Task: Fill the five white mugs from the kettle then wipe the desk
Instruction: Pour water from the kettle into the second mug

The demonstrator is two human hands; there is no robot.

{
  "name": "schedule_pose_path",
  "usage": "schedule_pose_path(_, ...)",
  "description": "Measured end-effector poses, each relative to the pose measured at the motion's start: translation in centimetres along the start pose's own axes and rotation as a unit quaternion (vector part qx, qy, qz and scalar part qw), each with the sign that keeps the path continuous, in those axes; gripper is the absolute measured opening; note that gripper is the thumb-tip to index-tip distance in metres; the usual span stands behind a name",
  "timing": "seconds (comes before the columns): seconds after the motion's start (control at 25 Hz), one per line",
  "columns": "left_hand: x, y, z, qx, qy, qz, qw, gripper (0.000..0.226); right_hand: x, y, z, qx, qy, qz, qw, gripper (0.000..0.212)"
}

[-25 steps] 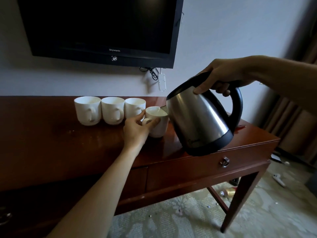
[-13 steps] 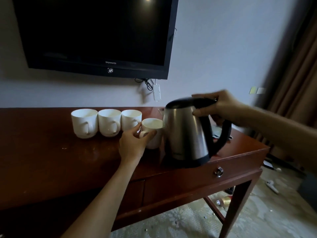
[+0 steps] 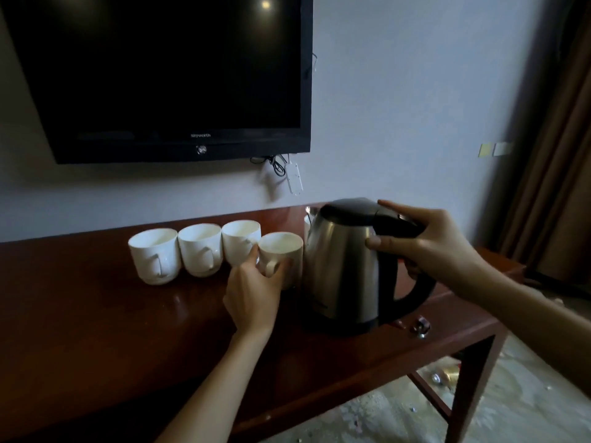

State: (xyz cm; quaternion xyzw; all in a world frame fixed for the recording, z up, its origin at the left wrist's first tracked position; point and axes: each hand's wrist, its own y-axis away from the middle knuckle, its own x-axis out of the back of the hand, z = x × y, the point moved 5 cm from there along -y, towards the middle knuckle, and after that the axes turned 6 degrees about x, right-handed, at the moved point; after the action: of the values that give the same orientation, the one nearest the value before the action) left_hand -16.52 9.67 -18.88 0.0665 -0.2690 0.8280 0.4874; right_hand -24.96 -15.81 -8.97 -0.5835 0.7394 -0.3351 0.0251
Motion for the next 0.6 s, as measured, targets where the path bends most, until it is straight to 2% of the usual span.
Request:
schedule_pose_path(0.12,-1.3,0.2,1.6,0.024,-0.021,-0.011,0.999,0.036,0.6,0.3,-0.4,0.005,-0.012,0.003,1.000,0.074)
schedule_pose_path(0.24,-2.2,-0.8,2.3,0.043,-0.079,-0.005,0.996,0.058,0.9,0.0,0.4,0.007,-0.015,0.007,1.000,0.073)
schedule_pose_path(0.32,-2.9,-1.3,2.3,0.060,-0.095,-0.008,0.994,0.065,1.3,0.0,0.9,0.003,-0.010,0.016,1.000,0.082)
schedule_pose_path(0.6,-5.6,-2.8,3.3,0.109,-0.060,-0.009,0.992,0.059,1.5,-0.3,1.2,0.006,-0.023,0.002,1.000,0.093)
